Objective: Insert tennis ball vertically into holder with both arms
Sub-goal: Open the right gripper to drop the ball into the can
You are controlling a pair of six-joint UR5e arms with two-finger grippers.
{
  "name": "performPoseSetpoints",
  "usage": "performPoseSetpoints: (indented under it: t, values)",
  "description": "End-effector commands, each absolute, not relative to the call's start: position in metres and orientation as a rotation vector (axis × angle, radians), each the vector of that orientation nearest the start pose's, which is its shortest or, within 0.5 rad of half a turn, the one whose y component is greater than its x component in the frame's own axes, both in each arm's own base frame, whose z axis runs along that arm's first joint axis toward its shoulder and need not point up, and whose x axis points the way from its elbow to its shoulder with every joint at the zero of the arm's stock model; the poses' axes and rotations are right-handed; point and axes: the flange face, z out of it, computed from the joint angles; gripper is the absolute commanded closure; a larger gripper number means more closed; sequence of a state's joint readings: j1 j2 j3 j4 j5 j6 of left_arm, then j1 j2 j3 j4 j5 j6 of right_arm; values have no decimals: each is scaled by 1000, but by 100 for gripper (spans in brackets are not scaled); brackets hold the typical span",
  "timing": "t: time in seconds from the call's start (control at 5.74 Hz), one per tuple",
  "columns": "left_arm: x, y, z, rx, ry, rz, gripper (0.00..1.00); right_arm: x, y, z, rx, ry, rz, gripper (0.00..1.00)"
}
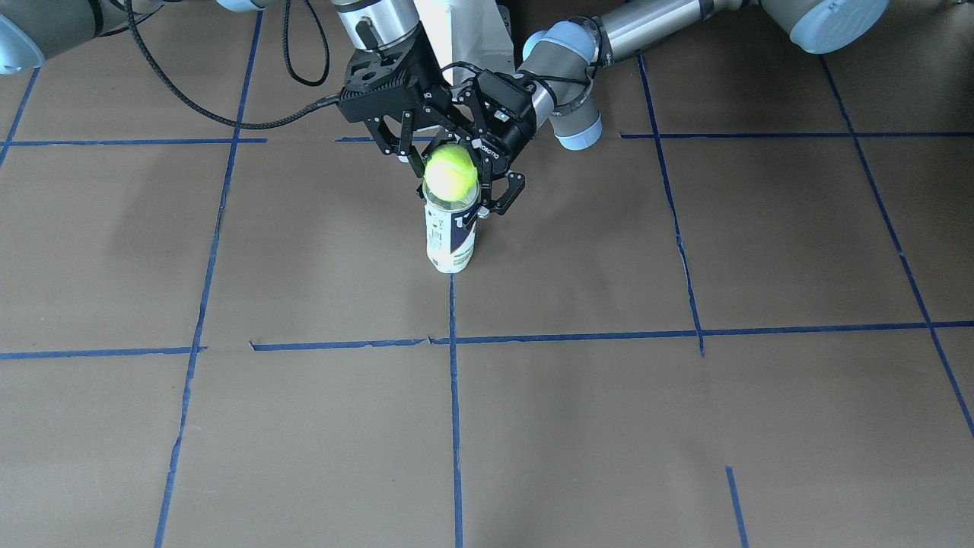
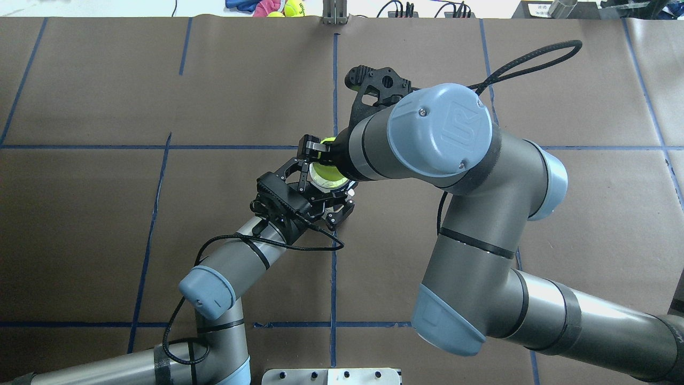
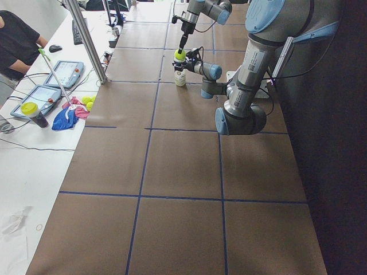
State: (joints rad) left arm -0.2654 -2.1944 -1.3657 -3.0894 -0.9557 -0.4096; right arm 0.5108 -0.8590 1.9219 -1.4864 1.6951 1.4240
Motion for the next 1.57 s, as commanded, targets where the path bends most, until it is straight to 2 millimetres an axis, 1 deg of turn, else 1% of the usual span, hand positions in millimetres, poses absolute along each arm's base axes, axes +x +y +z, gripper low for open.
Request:
performPoseSetpoints:
  t: [0.0, 0.17, 0.35, 0.52, 0.7, 0.87, 1.04, 1.22, 1.39]
  values:
    - [574, -354, 227, 1495, 1118, 22, 14, -466, -400, 92, 265, -1119, 252, 1]
    - [574, -354, 226, 1496, 1121, 20, 14, -465, -400, 92, 265, -1119, 251, 1]
    - [574, -354, 226, 1496, 1121, 20, 12, -460, -405, 92, 272, -1121, 252, 1]
    - [573, -354, 224, 1499, 1123, 16, 8, -446, -417, 97, 260, -1119, 257, 1]
    - [570, -355, 222, 1502, 1125, 13, 2, -419, -439, 112, 221, -1114, 252, 1]
    - [565, -354, 216, 1509, 1137, 5, 0, -384, -467, 142, 188, -1088, 216, 1]
    - [549, -351, 198, 1528, 1171, -21, 0, -358, -484, 169, 204, -1059, 154, 1]
    - [530, -347, 177, 1548, 1215, -55, 0, -346, -492, 184, 222, -1034, 134, 1]
    - [502, -351, 154, 1583, 1250, -105, 0, -336, -499, 199, 234, -1008, 124, 1]
